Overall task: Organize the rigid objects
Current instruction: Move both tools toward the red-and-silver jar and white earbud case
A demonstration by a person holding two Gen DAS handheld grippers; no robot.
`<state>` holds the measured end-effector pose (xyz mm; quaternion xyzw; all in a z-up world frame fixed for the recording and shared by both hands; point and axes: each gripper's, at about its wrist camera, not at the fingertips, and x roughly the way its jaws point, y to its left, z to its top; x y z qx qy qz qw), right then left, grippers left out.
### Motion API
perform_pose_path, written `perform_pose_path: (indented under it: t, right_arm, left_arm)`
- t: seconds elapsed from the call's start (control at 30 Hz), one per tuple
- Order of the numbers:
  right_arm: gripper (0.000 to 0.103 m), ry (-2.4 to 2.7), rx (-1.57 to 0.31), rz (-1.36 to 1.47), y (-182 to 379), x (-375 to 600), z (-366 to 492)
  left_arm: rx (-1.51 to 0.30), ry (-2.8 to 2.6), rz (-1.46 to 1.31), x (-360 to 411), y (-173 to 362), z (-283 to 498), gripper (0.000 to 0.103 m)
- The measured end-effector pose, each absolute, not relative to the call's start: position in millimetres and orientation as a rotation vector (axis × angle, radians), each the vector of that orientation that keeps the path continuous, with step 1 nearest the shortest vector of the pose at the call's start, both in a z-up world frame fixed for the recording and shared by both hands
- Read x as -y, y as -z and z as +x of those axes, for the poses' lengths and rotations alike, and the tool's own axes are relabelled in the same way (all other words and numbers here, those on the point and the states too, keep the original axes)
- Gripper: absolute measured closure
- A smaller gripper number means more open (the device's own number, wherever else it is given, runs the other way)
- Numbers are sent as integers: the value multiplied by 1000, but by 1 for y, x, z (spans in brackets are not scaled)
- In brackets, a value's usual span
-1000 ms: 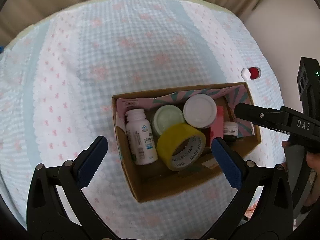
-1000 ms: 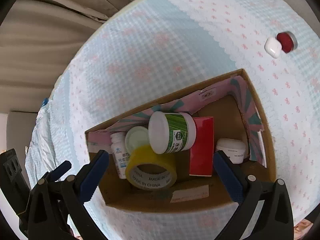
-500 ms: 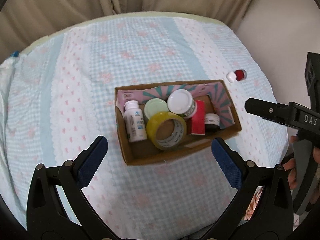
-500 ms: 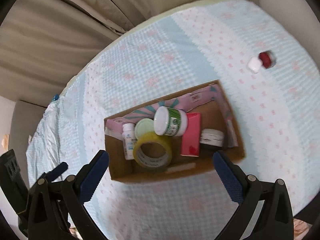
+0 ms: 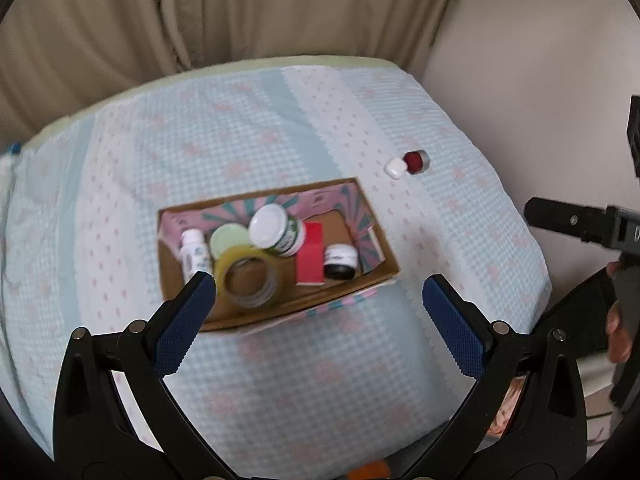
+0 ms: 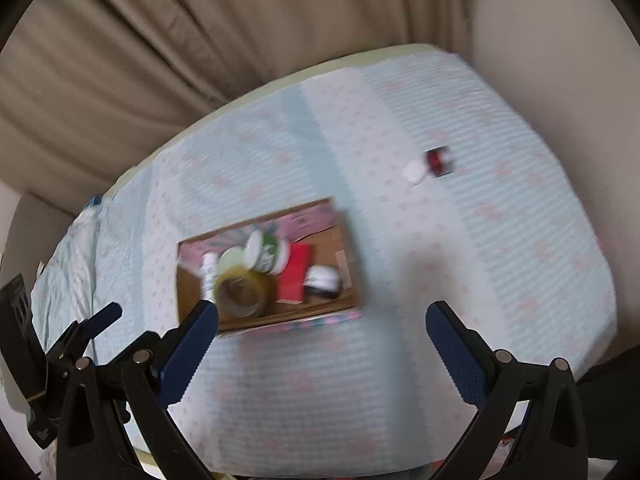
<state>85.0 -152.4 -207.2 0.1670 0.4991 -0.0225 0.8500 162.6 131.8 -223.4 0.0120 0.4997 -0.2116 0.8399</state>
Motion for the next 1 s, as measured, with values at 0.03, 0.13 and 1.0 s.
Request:
perform_pose_path:
  t: [0.03, 0.13, 1.0]
  right_arm:
    - [0, 53, -1048, 351, 205, 163, 84]
    - [0, 55, -1022, 328, 198, 196, 85]
    - [7, -110, -1015, 131, 341, 355, 273]
  left_arm:
    - [-1048, 443, 30, -118, 221, 162, 0]
    - [-1017, 423, 33, -90, 215, 160, 0]
    - [-1153, 641, 266, 176, 385, 339, 5]
